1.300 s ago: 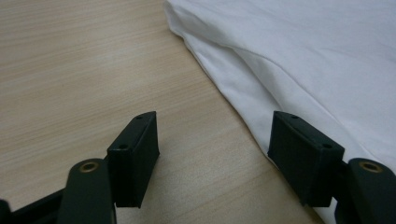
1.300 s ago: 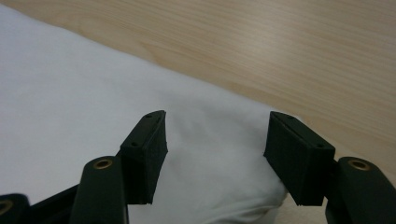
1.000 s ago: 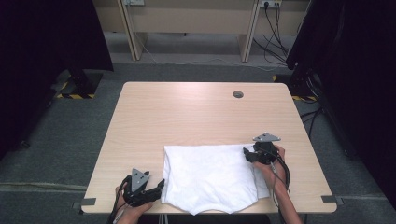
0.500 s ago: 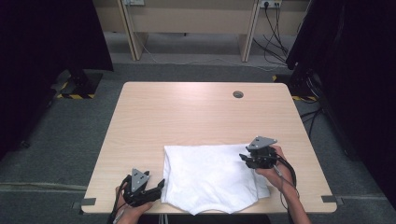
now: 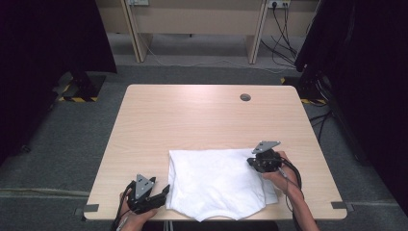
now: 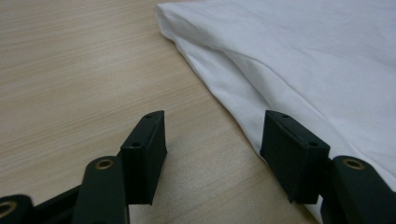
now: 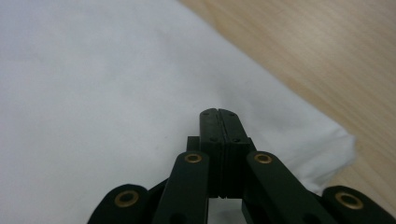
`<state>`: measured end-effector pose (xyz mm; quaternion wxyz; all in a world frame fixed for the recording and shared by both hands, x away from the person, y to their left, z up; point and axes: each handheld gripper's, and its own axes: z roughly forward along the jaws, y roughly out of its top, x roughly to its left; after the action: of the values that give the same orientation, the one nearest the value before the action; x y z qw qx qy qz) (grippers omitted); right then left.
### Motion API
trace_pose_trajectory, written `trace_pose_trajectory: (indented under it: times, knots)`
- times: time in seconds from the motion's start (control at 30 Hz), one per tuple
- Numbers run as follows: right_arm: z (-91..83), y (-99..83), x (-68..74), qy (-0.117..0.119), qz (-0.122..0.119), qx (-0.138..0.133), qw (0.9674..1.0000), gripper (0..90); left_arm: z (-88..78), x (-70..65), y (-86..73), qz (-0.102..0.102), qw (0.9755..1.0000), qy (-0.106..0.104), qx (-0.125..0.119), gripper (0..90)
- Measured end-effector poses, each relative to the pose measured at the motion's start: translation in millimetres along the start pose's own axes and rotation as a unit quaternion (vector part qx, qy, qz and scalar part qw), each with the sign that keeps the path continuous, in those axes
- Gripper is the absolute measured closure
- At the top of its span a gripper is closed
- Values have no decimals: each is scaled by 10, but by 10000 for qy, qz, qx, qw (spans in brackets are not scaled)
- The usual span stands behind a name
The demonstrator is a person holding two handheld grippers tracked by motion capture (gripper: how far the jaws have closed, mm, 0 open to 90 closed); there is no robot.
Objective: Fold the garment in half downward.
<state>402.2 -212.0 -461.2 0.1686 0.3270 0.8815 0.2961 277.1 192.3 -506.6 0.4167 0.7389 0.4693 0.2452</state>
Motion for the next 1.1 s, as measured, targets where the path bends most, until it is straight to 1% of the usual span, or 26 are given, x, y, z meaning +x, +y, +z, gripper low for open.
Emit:
trace_pose_trajectory:
  times: [0.03, 0.07, 0.1, 0.13, 0.17, 0.2, 0.23, 0.27, 0.3, 0.33, 0.4, 0.43, 0.5, 0.57, 0.6, 0.67, 0.77, 0.8, 0.83, 0.87, 0.9, 0.97, 1.0, 1.07, 1.1]
  knots:
    - [-30, 2, -34, 22, 116, -107, 9999, 874, 1, 1, 2, 2, 10000, -2, 4, 397]
    - [-63, 3, -74, 53, 283, -198, 9994, 828, 1, 0, 5, 3, 10000, 0, 16, 397]
    - [-96, 3, -115, 62, 405, -197, 9990, 790, 1, -1, 7, 4, 10000, 2, 23, 397]
    - [-129, 1, -152, -11, 428, -190, 9989, 755, 1, -1, 6, 3, 10000, 1, 18, 397]
    - [-161, -4, -180, -101, 445, -164, 9988, 724, 1, 0, 4, 3, 10000, 1, 11, 397]
    - [-184, -12, -199, -100, 461, -112, 9988, 691, 1, -1, 3, -1, 10000, 3, 8, 397]
    - [-196, -23, -210, -49, 493, -90, 9987, 655, 1, -1, 4, 0, 10000, 4, 11, 397]
    - [-195, -33, -211, -3, 552, -16, 9985, 588, 2, -2, 5, -3, 10000, 6, 15, 397]
    - [-176, -44, -208, 58, 630, 115, 9979, 558, 2, -4, 7, -4, 10000, 12, 19, 396]
    - [-149, -57, -200, 59, 577, 213, 9981, 571, 3, -5, 7, -7, 10000, 15, 17, 396]
    - [-77, -85, -197, -17, 427, 367, 9984, 622, 2, -4, 3, -8, 10000, 12, 6, 396]
    - [-65, -91, -205, 55, 449, 272, 9986, 698, 3, -4, 2, -7, 10000, 10, 2, 396]
    - [-64, -89, -211, 109, 338, 250, 9991, 806, 3, -3, 5, 0, 10000, 6, 12, 396]
    - [-62, -81, -201, 105, 258, 265, 9993, 868, 3, 0, 3, 3, 10000, -3, 3, 397]
    - [-63, -74, -197, 60, 219, 265, 9994, 880, 3, 0, 2, 4, 10000, -2, -2, 397]
    - [-77, -62, -204, 3, 282, 130, 9995, 886, 4, -1, 1, 2, 10000, -1, -5, 397]
    - [-132, -26, -264, -180, 459, -173, 9986, 888, 11, -6, 5, 1, 10000, 8, -10, 398]
    - [-140, -11, -291, -221, 477, -189, 9984, 888, 11, -7, 7, 4, 10000, 9, -3, 399]
    - [-147, 0, -320, -217, 587, -273, 9977, 887, 11, -7, 7, 5, 10000, 6, -5, 401]
    - [-147, 0, -320, -217, 587, -273, 9977, 887, 11, -7, 7, 5, 10000, 6, -5, 402]
    - [-151, 35, -390, -185, 815, -457, 9955, 887, 11, -7, 7, 5, 10000, 6, -5, 402]
    - [-151, 35, -390, -185, 815, -457, 9955, 886, 12, -5, 9, 6, 10000, 1, 2, 401]
    - [-113, 62, -409, -206, 819, -368, 9957, 886, 12, -5, 9, 6, 10000, 1, 2, 401]
    - [-113, 62, -409, -206, 819, -368, 9957, 879, 12, -7, 10, 3, 10000, 6, 5, 401]
    - [-60, 44, -401, -230, 833, -148, 9962, 842, 12, -7, 10, 3, 10000, 6, 5, 401]
